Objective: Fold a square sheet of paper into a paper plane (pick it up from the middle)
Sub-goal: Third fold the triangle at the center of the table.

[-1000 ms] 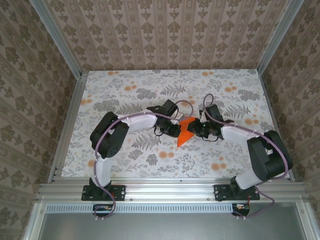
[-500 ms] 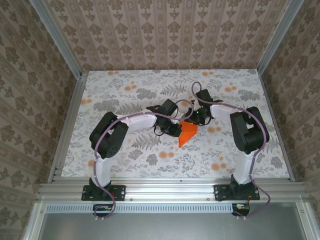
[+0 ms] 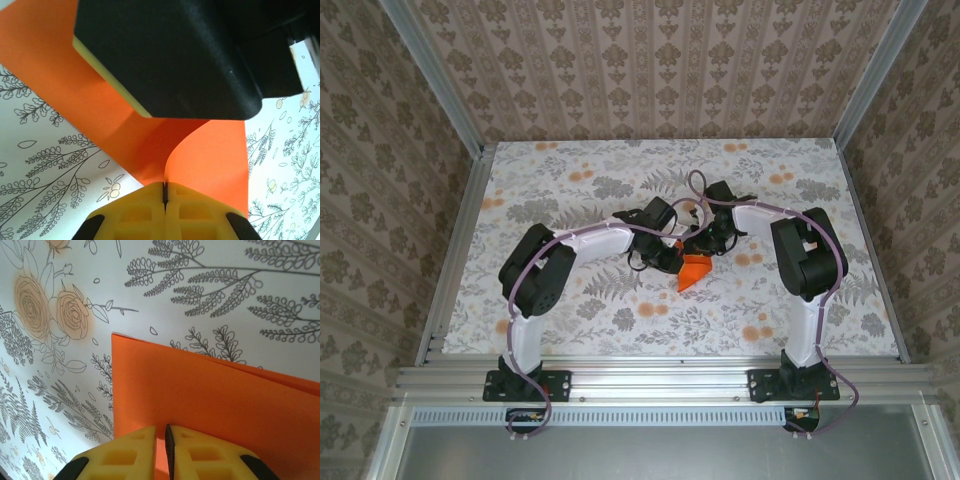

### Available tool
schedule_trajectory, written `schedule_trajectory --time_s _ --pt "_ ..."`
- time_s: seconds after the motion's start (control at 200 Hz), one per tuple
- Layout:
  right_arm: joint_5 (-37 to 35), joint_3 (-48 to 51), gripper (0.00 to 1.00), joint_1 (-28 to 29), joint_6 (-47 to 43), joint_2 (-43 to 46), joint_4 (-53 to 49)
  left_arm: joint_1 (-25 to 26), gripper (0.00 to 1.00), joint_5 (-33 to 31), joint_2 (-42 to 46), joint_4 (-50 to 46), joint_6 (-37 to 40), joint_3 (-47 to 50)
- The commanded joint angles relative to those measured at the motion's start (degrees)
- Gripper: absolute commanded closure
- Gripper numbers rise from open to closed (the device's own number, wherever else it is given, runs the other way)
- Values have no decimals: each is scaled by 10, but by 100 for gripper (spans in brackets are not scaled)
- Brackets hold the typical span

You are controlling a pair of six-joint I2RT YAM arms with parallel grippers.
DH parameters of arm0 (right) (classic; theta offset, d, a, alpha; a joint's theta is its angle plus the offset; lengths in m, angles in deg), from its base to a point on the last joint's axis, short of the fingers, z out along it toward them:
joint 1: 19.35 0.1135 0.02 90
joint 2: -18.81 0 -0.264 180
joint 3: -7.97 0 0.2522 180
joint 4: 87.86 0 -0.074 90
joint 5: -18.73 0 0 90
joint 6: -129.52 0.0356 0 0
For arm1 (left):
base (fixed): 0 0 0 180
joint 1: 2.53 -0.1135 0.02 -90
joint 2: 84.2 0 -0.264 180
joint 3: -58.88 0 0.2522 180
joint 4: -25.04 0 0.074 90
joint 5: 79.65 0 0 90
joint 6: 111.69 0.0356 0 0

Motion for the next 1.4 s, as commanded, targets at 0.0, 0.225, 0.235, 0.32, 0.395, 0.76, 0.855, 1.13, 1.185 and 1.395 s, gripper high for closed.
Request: schedule_trajectory --time_s 0.0,0.225,0.235,0.32,0.395,0.76,0.855,1.13,1.185,1.395 --pt "-5 -13 81 7 -22 -11 -49 7 100 7 -9 -10 10 -14" --pt "-10 -32 75 5 -3 16 -45 21 99 19 -15 -15 10 -11" --pt "-9 -33 75 5 -3 18 -45 22 99 20 -16 -15 10 -11" --pt "-10 -31 72 4 5 38 -43 28 98 25 -15 -15 7 -13" --pt "-23 -24 70 1 14 62 -42 34 98 21 -16 -16 7 -14" --pt "-34 104 67 -46 101 229 9 64 98 -11 -32 -31 6 -38" --pt "-17 170 71 -46 131 285 41 67 99 -18 -37 -30 4 -38" --pt "-9 343 81 -46 203 406 103 64 99 -34 -35 -16 5 -34" --pt "-18 360 81 -46 201 418 99 62 99 -32 -36 -15 5 -34" --pt "-4 394 82 -49 206 435 106 56 99 -22 -26 -1 1 -29"
